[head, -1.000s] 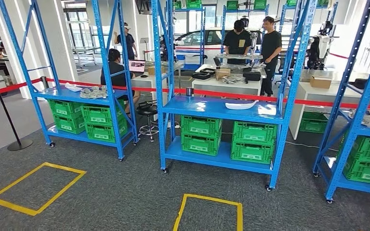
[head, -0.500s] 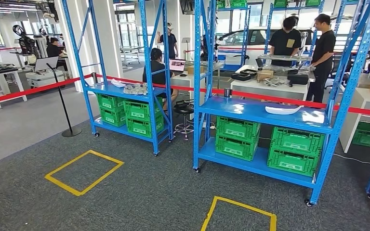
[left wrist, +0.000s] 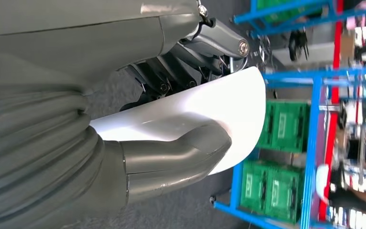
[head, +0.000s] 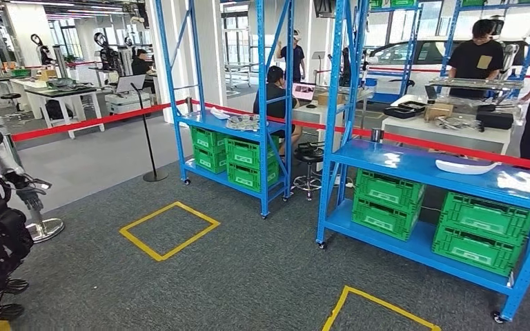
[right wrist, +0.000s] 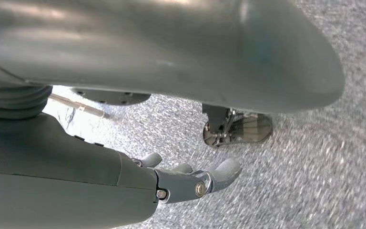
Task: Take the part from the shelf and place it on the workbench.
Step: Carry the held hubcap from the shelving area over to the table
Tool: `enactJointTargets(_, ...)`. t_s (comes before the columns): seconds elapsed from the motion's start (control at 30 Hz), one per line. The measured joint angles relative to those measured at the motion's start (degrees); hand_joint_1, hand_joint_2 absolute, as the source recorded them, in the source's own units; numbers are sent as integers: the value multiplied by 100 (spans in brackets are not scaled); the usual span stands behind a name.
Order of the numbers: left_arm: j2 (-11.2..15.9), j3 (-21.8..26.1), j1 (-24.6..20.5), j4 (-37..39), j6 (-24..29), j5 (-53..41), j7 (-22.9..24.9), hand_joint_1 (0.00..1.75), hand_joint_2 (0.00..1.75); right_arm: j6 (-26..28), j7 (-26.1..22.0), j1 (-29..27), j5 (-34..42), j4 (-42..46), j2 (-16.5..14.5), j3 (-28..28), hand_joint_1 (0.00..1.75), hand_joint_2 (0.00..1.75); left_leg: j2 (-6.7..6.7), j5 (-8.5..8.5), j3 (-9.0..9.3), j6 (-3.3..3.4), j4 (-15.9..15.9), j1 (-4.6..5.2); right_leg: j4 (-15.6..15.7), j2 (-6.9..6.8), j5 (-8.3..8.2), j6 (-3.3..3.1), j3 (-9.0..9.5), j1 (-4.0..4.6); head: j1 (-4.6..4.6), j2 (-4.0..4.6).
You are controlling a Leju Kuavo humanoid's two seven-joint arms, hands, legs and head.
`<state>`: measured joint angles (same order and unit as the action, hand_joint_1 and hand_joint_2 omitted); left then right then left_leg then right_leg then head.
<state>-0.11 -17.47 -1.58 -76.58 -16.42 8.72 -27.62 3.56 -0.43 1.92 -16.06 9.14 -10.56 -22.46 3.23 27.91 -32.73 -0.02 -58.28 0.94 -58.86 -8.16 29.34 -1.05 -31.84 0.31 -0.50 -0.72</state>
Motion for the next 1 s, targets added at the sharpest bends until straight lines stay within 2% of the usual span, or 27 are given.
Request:
enactJointTargets(0.03,-1,3,6,1,4,-2,1,175,175,-1,-8,9,-2,0,-4,1,0,0,-73,-24,2,28,26,-11,-15,9,19,34,7,-13,3,0)
enactJointTargets(0.07,-3,8,6,2,7,-5,2,175,175,-4,-18,17,-3,0,-7,1,0,0,-147,-51,8,58,52,-28,-87,118,84,67,-10,-26,5,0)
enactJointTargets(0.1,-9,11,-2,5,9,-10,3,175,175,-8,-30,21,-3,0,-10,2,0,0,-216,-79,25,88,77,-50,-261,293,205,98,-73,-38,13,0)
enactJointTargets(0.13,-17,13,-10,14,12,-16,3,175,175,-13,-49,18,-3,0,-9,2,0,0,-282,-97,29,106,87,-69,-558,510,377,120,-198,-60,22,0)
enactJointTargets(0.17,-23,14,-20,25,14,-20,3,175,175,-20,-68,9,-2,0,-9,2,0,0,-356,-107,16,120,85,-77,-929,670,565,134,-364,-69,31,0)
enactJointTargets(0.2,-28,15,-23,39,16,-22,3,175,175,-24,-80,-2,-2,0,-9,2,0,0,-435,-114,0,125,77,-79,-1279,745,707,146,-527,-76,39,0)
enactJointTargets(0.23,-30,15,-22,56,16,-22,2,175,175,-27,-88,-11,-3,0,-9,2,0,0,-522,-117,-16,124,63,-79,-1500,772,757,153,-636,-81,41,0)
enactJointTargets(0.27,-31,15,-22,72,16,-20,2,175,175,-27,-88,-15,-4,0,-9,2,0,0,-608,-119,-31,120,43,-81,-1515,780,698,155,-651,-85,43,0)
enactJointTargets(0.3,-32,15,-22,88,16,-18,0,175,175,-26,-79,-14,-8,0,-7,2,0,0,-695,-118,-44,110,17,-87,-1295,799,533,155,-552,-93,44,0)
enactJointTargets(0.33,-33,15,-22,101,16,-16,-3,175,175,-24,-66,-11,-15,0,-5,2,0,0,-778,-111,-57,94,-14,-95,-921,869,330,157,-378,-109,46,0)
enactJointTargets(0.37,-35,15,-24,108,16,-15,-8,175,175,-22,-51,-9,-23,0,-4,2,0,0,-851,-107,-77,66,-43,-101,-562,1025,198,164,-208,-129,47,0)
enactJointTargets(0.4,-37,16,-30,114,16,-15,-12,175,175,-21,-38,-6,-32,0,-2,3,0,0,-925,-103,-103,28,-71,-105,-278,1167,108,164,-81,-142,48,0)
enactJointTargets(0.43,-39,16,-35,117,16,-14,-16,175,175,-21,-30,-6,-37,0,-2,4,0,0,-987,-110,-133,-16,-84,-109,-134,1274,89,158,-22,-146,45,0)
enactJointTargets(0.47,-40,16,-39,121,16,-14,-18,175,175,-21,-25,-7,-40,0,-2,5,0,0,-1050,-128,-161,-64,-79,-114,-112,1316,110,136,-19,-138,41,0)
enactJointTargets(0.53,-36,19,-36,127,16,-9,-25,175,175,-22,-26,-5,-42,0,-5,6,0,0,-1147,-167,-207,-148,-58,-131,-80,1174,68,52,-8,-129,33,0)
enactJointTargets(0.57,-31,21,-33,126,13,0,-51,175,175,-23,-37,-3,-42,0,-7,6,0,0,-1069,-145,-243,-176,-99,-126,-55,1100,48,2,7,-131,24,0)
enactJointTargets(0.6,-27,23,-34,121,6,13,-111,175,175,-25,-48,-2,-42,0,-7,6,0,0,-921,-65,-319,-196,-234,-119,-29,1019,31,-45,21,-133,13,0)
enactJointTargets(0.67,-25,34,-26,85,-3,54,-376,175,175,-28,-58,-12,-40,0,-3,6,0,0,-540,258,-601,-225,-836,-110,-7,849,26,-108,28,-108,-8,0)
enactJointTargets(0.73,-23,100,27,-19,53,106,-716,175,175,-31,-47,-27,-37,0,-2,6,0,0,-396,532,-909,-247,-1514,-122,-11,670,37,-131,27,-79,-8,0)
enactJointTargets(0.77,-20,165,59,-98,121,124,-849,175,175,-32,-45,-30,-27,0,-2,6,0,0,-372,535,-954,-250,-1634,-124,-12,585,44,-136,29,-69,-8,0)
enactJointTargets(0.8,-12,259,90,-205,215,118,-942,175,175,-32,-50,-30,-17,0,-2,6,0,0,-351,436,-887,-246,-1532,-125,-14,507,52,-136,35,-62,-7,0)
enactJointTargets(0.83,-1,374,116,-334,319,94,-997,175,175,-32,-57,-29,-7,0,-3,6,0,0,-300,262,-712,-234,-1220,-122,-15,435,62,-131,46,-57,-5,0)
enactJointTargets(0.9,23,629,157,-621,479,28,-1016,175,175,-31,-66,-30,4,0,-4,6,0,0,-9,-11,-290,-177,-441,-76,-26,316,94,-98,73,-33,-5,0)
enactJointTargets(0.93,29,748,173,-763,523,2,-1008,175,175,-30,-63,-33,4,0,-5,6,0,0,102,-65,-160,-138,-194,-48,-31,261,110,-75,83,-17,-1,0)
enactJointTargets(0.97,36,857,188,-888,548,-18,-994,175,175,-30,-58,-35,4,0,-7,6,0,0,161,-68,-110,-101,-81,-22,-31,201,121,-51,91,-4,3,0)
enactJointTargets(1.0,41,947,210,-991,561,-32,-982,175,175,-30,-54,-36,4,0,-9,6,0,0,103,-73,-111,-66,-65,-5,-26,132,128,-26,101,5,9,0)
